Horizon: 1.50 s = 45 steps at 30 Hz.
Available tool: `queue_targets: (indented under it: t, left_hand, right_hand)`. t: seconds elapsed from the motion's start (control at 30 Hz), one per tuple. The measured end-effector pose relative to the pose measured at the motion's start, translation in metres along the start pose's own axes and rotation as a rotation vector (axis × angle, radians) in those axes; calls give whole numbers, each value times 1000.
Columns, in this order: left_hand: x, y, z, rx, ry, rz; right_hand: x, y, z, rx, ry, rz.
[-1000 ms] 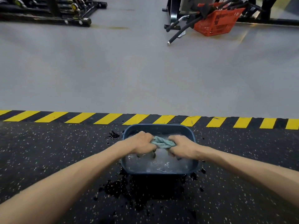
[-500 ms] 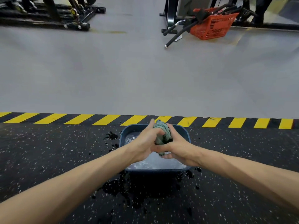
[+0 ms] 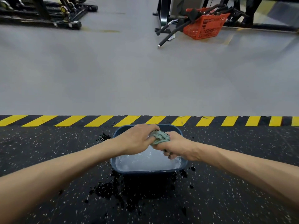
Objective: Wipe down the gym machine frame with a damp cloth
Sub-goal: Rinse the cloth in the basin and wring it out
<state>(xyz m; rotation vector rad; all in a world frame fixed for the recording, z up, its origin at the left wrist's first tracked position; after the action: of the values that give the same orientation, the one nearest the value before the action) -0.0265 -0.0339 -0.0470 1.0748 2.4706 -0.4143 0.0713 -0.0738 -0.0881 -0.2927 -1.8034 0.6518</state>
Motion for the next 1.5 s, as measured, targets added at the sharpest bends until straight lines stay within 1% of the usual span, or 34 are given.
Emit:
queue_targets:
  t: [0.07,0.13,0.2,0.27,0.33,0.43,0.53,0.6,0.67,0.77,0.83,0.87,0.93,1.0,1.07,1.13,1.2,1.23,1.27,1.3,1.37,1.4,1.47,1.5]
  left_hand:
    - [-9,-3,-1,-69,322,153]
    - [-26,-9,-1,-150,485,340]
    - [-36,-15,2,-154,610,447]
    - [-34,-16,7,-134,753,466]
    - [-23,-16,13,-106,864,417]
    - [-20,-15,20,-137,916,394]
    - [-23,-8,26,-119,904,383]
    - [-28,-1,25,-69,864,355]
    - [-31,4,23,5,840,294]
    - [-23,15,27,134,853,144]
    - [-20,19,26,152,814,96]
    - [-15,19,28,171,773,67]
    - [-3,21,30,204,606,-14]
    - [6,21,34,262,439,-48]
    - [16,19,44,376,262,-118]
    - [26,11,53,486,-31,-255]
    - [30,3,56,551,-312,-372]
    - [30,2,56,563,-369,-400]
    - [31,4,54,543,-365,-407]
    - [32,8,50,496,-294,-390]
    - [28,18,35,364,-79,-294]
    - [25,20,30,321,-19,-248]
    - [23,20,27,297,6,-203]
    - [23,19,24,276,29,-187]
  right_hand:
    - [0,0,1,48,89,54]
    - [0,-2,4,115,189,115]
    - [-2,-1,8,157,260,174]
    - [-5,-3,14,213,323,242]
    - [-8,-6,20,291,370,291]
    - [-7,-9,27,382,308,268]
    - [-4,-8,35,402,147,200]
    - [-3,-4,40,374,28,163]
    - [-2,3,38,268,-101,132]
    - [1,13,25,74,-303,92]
    - [7,18,19,-25,-435,33]
    - [12,20,17,-61,-539,-12]
    - [22,20,18,-102,-789,-116]
    - [27,18,21,-124,-961,-202]
    - [31,18,25,-147,-1115,-266]
    - [37,16,31,-161,-1259,-323]
    - [42,15,37,-157,-1377,-376]
    - [42,16,37,-164,-1425,-391]
    - [44,17,36,-191,-1437,-406]
    - [44,17,34,-227,-1427,-405]
    - [45,17,26,-316,-1372,-411]
    - [45,17,22,-349,-1340,-417]
    - [46,15,12,-346,-1247,-432]
    - [46,15,7,-311,-1149,-411]
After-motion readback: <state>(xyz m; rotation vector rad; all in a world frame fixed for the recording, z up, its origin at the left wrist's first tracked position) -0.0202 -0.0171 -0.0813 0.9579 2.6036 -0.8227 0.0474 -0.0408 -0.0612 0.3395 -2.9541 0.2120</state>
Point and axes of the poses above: each hand's wrist, its own y-axis towards the middle knuckle, its own z-axis out of the palm, x = y × z, the point moved 8 cm from there along y, towards the middle knuckle, and after that the axes turned 1 degree about -x, right-handed, at the moved point
